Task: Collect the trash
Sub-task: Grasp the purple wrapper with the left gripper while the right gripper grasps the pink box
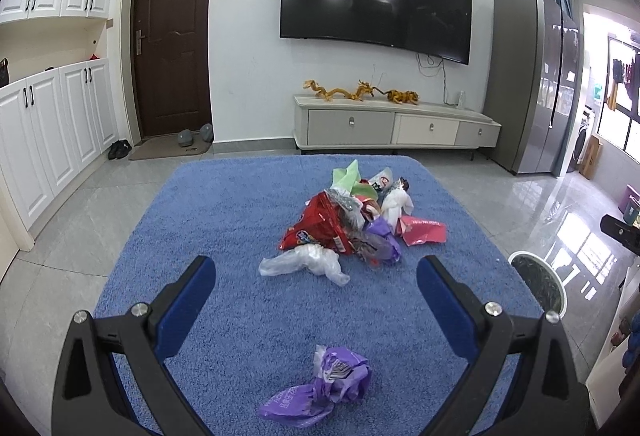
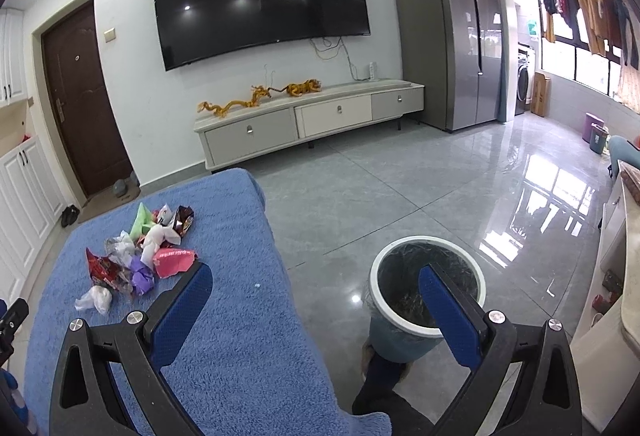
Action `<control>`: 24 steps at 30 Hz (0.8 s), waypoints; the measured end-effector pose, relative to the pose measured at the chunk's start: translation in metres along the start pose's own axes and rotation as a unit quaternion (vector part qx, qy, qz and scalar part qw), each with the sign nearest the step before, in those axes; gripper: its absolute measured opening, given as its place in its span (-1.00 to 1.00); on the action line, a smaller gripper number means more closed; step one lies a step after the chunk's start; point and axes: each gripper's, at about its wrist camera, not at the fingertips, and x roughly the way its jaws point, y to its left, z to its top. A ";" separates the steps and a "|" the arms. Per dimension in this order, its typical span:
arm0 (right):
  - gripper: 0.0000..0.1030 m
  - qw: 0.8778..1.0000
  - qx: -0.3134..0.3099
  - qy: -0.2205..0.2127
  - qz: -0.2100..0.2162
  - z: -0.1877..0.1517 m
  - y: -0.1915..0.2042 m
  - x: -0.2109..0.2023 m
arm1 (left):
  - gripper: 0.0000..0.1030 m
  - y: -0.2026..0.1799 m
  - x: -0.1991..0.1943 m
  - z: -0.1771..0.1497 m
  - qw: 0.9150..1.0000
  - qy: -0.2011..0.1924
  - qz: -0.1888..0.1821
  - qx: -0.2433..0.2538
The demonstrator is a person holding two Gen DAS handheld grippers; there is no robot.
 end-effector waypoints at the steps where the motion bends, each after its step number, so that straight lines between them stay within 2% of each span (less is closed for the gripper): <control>1: 1.00 1.000 -0.004 0.003 0.002 0.000 0.003 0.002 | 0.97 0.001 0.002 -0.001 1.000 0.002 0.000 -0.001; 12: 1.00 0.999 -0.029 0.028 0.021 -0.005 0.024 0.032 | 0.97 0.010 0.028 -0.018 0.999 0.037 0.002 0.001; 21: 1.00 0.993 -0.058 0.076 0.068 -0.016 0.053 0.077 | 0.95 0.015 0.043 -0.061 0.992 0.109 -0.058 0.041; 24: 1.00 0.989 -0.067 0.093 0.088 -0.020 0.069 0.094 | 0.79 0.010 0.052 -0.070 0.987 0.133 -0.077 0.055</control>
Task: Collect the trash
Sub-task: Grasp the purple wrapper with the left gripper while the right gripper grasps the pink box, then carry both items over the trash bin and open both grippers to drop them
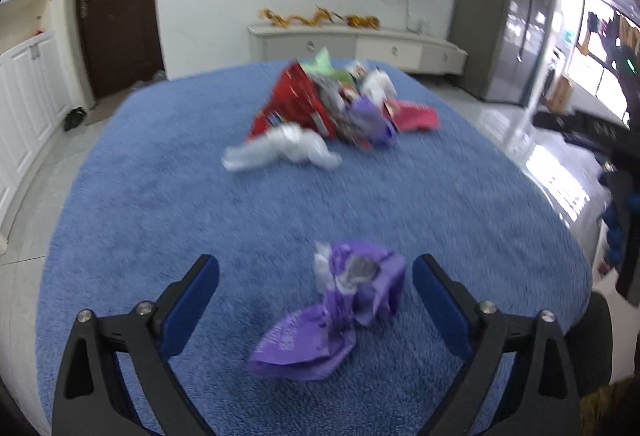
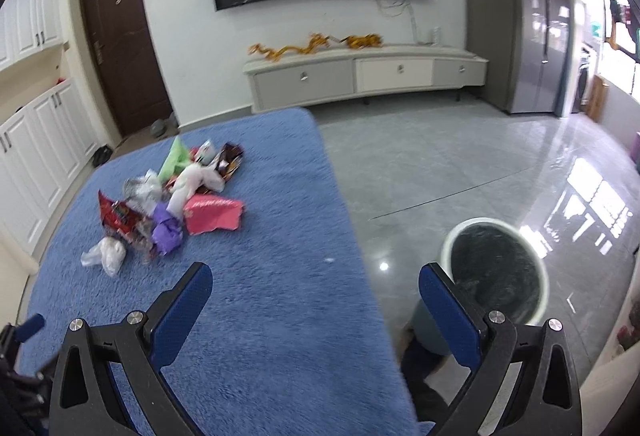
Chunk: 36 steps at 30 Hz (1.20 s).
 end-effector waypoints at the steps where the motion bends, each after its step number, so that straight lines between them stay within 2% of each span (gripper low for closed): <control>1: 1.00 1.000 -0.004 0.005 0.009 0.001 0.004 0.006 | 0.66 -0.001 0.006 -0.001 1.000 0.013 -0.009 0.002; 6: 1.00 0.998 -0.016 0.028 0.052 0.011 0.025 0.038 | 0.23 -0.001 0.021 -0.005 0.998 0.050 -0.031 0.005; 7: 1.00 0.997 -0.018 0.034 0.064 0.015 0.031 0.047 | 0.04 -0.001 0.024 -0.006 0.998 0.055 -0.034 0.006; 9: 0.99 0.996 -0.022 0.040 0.073 0.021 0.039 0.062 | -0.09 0.001 0.024 -0.005 0.998 0.051 -0.030 0.009; 11: 0.94 0.995 -0.024 0.046 0.082 0.027 0.046 0.074 | -0.31 0.005 0.027 -0.001 0.998 0.050 -0.030 0.004; 14: 0.92 0.993 -0.025 0.057 0.100 0.035 0.060 0.097 | -0.42 0.013 0.030 0.004 0.998 0.049 -0.037 -0.010; 19: 0.91 0.992 -0.035 0.069 0.101 0.042 0.072 0.121 | -0.51 0.019 0.033 0.007 0.997 0.047 -0.048 -0.022; 24: 0.76 0.990 -0.028 0.088 0.104 0.045 0.072 0.140 | -0.54 0.019 0.036 0.009 0.997 0.045 -0.059 -0.025; 25: 0.64 0.990 -0.028 0.093 0.102 0.045 0.072 0.144 | -0.55 0.019 0.035 0.009 0.997 0.044 -0.062 -0.024; 26: 0.44 0.989 -0.027 0.100 0.102 0.045 0.071 0.148 | -0.56 0.019 0.034 0.008 0.997 0.042 -0.063 -0.023; 27: 0.36 0.989 -0.026 0.104 0.103 0.045 0.072 0.152 | -0.57 0.019 0.033 0.008 0.997 0.040 -0.065 -0.022; 36: 0.30 0.990 -0.027 0.084 0.108 0.032 0.058 0.129 | -0.61 0.016 0.004 0.015 0.997 0.005 -0.072 -0.014</control>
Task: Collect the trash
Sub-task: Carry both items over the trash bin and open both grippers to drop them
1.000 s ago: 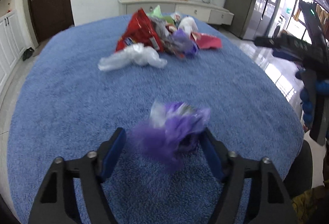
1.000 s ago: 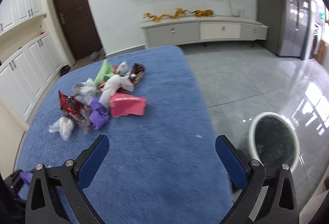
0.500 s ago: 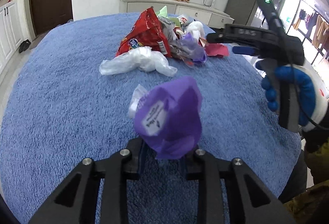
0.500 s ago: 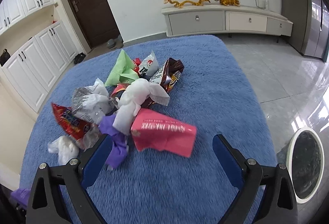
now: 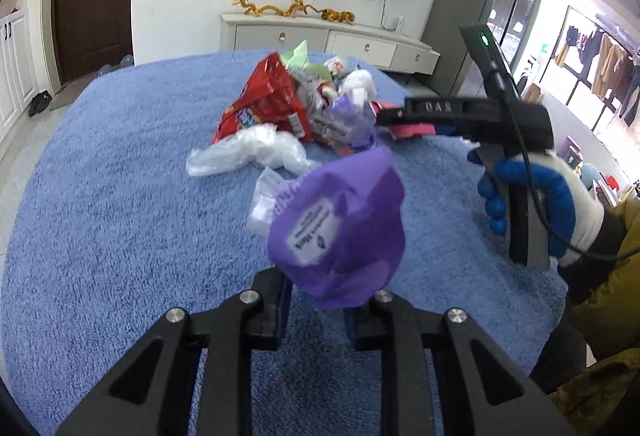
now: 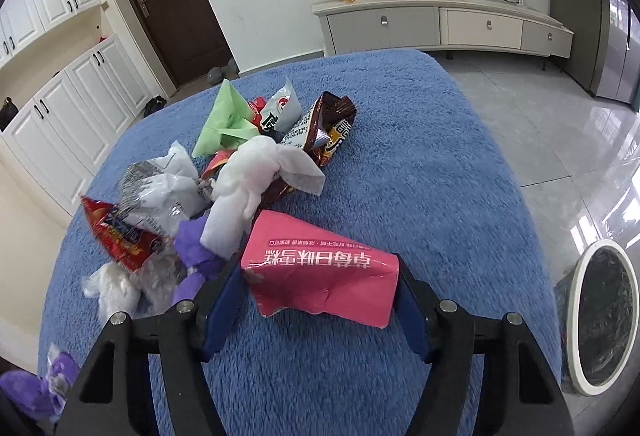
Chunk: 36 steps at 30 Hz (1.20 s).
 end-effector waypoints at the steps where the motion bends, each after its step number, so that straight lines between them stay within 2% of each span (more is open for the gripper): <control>1: 0.30 1.000 0.001 -0.004 0.003 -0.004 -0.002 -0.007 | -0.61 -0.002 -0.005 0.002 1.000 -0.006 -0.001 0.004; 9: 0.30 0.998 0.031 -0.058 0.006 -0.019 -0.031 -0.077 | -0.61 -0.033 -0.018 0.027 0.999 -0.025 -0.017 0.041; 14: 0.30 0.992 0.065 -0.105 -0.040 -0.019 -0.091 -0.139 | -0.61 -0.078 -0.003 0.060 0.995 -0.027 -0.053 0.077; 19: 0.31 0.982 0.108 -0.112 -0.111 -0.031 -0.171 -0.177 | -0.61 -0.156 0.038 0.104 0.986 -0.014 -0.102 0.130; 23: 0.31 0.976 0.139 -0.093 -0.138 -0.045 -0.230 -0.179 | -0.61 -0.227 0.080 0.127 0.975 0.000 -0.127 0.182; 27: 0.31 0.972 0.166 -0.072 -0.153 -0.061 -0.286 -0.162 | -0.60 -0.293 0.136 0.143 0.965 0.031 -0.148 0.215; 31: 0.32 0.970 0.181 -0.046 -0.156 -0.072 -0.330 -0.142 | -0.60 -0.345 0.192 0.149 0.958 0.070 -0.166 0.222; 36: 0.34 0.967 0.200 -0.023 -0.157 -0.091 -0.375 -0.118 | -0.58 -0.385 0.259 0.153 0.955 0.112 -0.173 0.213</control>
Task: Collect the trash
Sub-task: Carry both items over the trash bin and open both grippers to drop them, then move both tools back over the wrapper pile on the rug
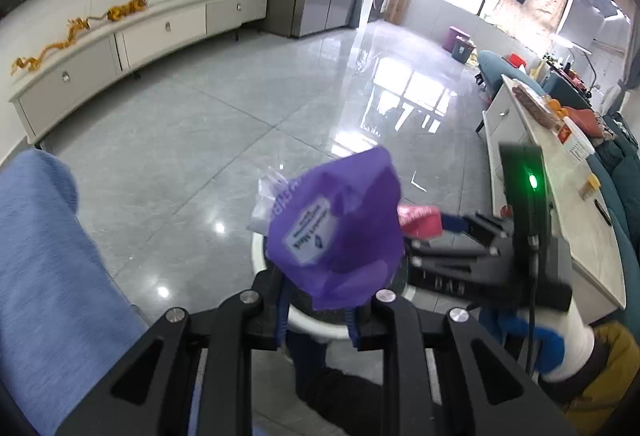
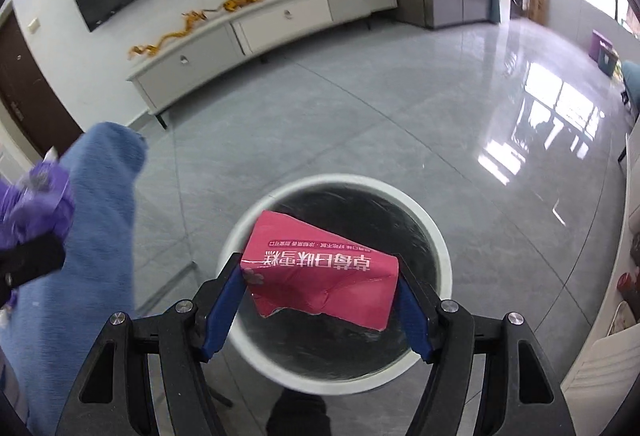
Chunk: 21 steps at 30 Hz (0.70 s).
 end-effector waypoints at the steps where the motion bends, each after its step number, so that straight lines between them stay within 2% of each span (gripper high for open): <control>1: 0.35 1.000 0.002 0.004 0.000 -0.001 -0.006 0.007 | -0.58 0.001 0.013 0.005 1.000 0.009 -0.011 -0.008; 6: 0.36 1.000 0.005 0.013 0.007 -0.002 -0.019 0.026 | -0.48 0.000 0.056 0.013 0.996 0.048 -0.051 -0.052; 7: 0.36 1.000 0.006 0.014 0.008 -0.002 -0.021 0.029 | -0.19 0.001 0.064 0.015 0.995 0.054 -0.053 -0.059; 8: 0.38 1.000 0.006 0.016 0.008 -0.004 -0.021 0.031 | 0.22 0.000 0.070 0.015 0.995 0.054 -0.055 -0.067; 9: 0.42 1.000 0.007 0.017 0.007 -0.005 -0.022 0.033 | 0.30 0.000 0.073 0.015 0.994 0.051 -0.057 -0.073; 10: 0.47 1.000 0.007 0.018 0.006 -0.006 -0.023 0.035 | 0.31 0.000 0.075 0.016 0.994 0.050 -0.060 -0.078; 15: 0.47 1.000 0.009 0.018 0.009 -0.008 -0.020 0.035 | 0.31 0.006 0.074 0.017 0.993 0.043 -0.057 -0.089; 21: 0.47 1.000 0.005 -0.006 0.011 -0.004 -0.006 0.004 | 0.31 0.017 0.019 0.013 0.995 -0.003 -0.032 -0.093</control>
